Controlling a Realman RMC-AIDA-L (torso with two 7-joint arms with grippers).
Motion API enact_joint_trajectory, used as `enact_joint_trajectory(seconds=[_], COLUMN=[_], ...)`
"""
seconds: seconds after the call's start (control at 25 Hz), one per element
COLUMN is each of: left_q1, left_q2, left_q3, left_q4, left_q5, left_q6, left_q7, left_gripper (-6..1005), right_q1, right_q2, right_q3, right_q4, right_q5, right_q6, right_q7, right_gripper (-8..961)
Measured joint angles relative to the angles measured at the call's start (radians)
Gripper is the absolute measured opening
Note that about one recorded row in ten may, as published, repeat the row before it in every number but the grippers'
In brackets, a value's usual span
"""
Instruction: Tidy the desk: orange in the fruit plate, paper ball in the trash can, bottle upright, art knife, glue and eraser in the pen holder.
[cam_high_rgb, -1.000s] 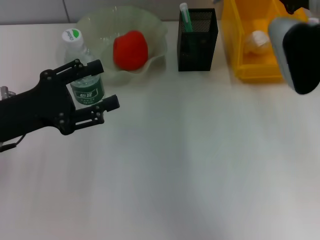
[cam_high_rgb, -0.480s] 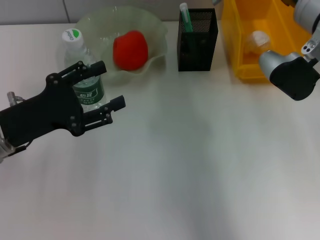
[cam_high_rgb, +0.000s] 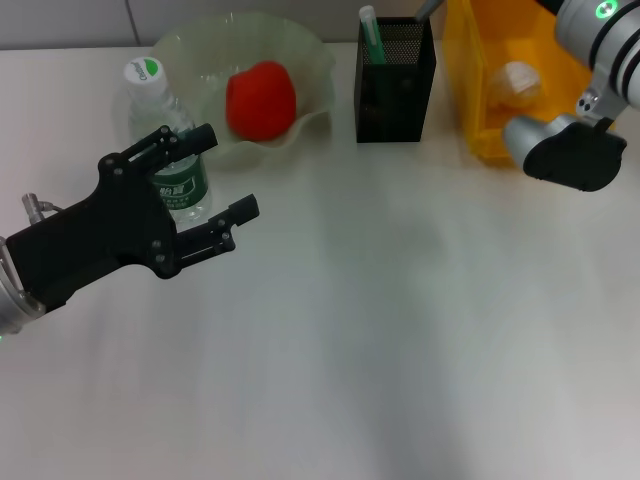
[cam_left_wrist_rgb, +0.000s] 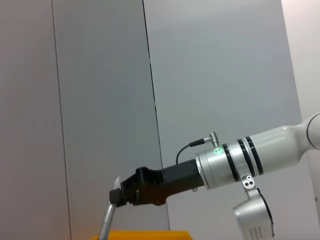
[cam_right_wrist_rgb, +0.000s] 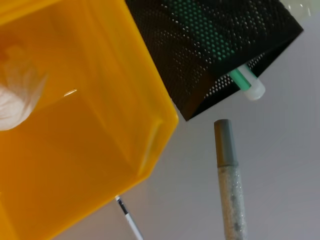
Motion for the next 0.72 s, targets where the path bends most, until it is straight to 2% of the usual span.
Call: enact_joint_trajectory(seconds=[0.24, 0.52, 0.72], left_q1=[-0.002, -0.004, -0.004], left_q2=[-0.001, -0.003, -0.003], left_q3=[0.000, 0.002, 0.004], left_q4=[-0.011, -0.014, -0.014], left_q5=[-0.006, -0.023, -0.028], left_q6=[-0.003, 0.003, 0.006], left_q7=[0.014, 0.021, 0.021], left_gripper=[797, 797, 797], right_q1=[0.001, 0.048, 0.041], right_q2=[0.000, 0.006, 0.012], right_q3=[-0.046, -0.051, -0.058], right_q4=[0.024, 0.131, 0.129], right_q5=[0.000, 0.000, 0.001], right_q6=[0.013, 0.113, 0.140], right_q7=[-0.031, -0.077, -0.077], right_gripper=[214, 243, 264])
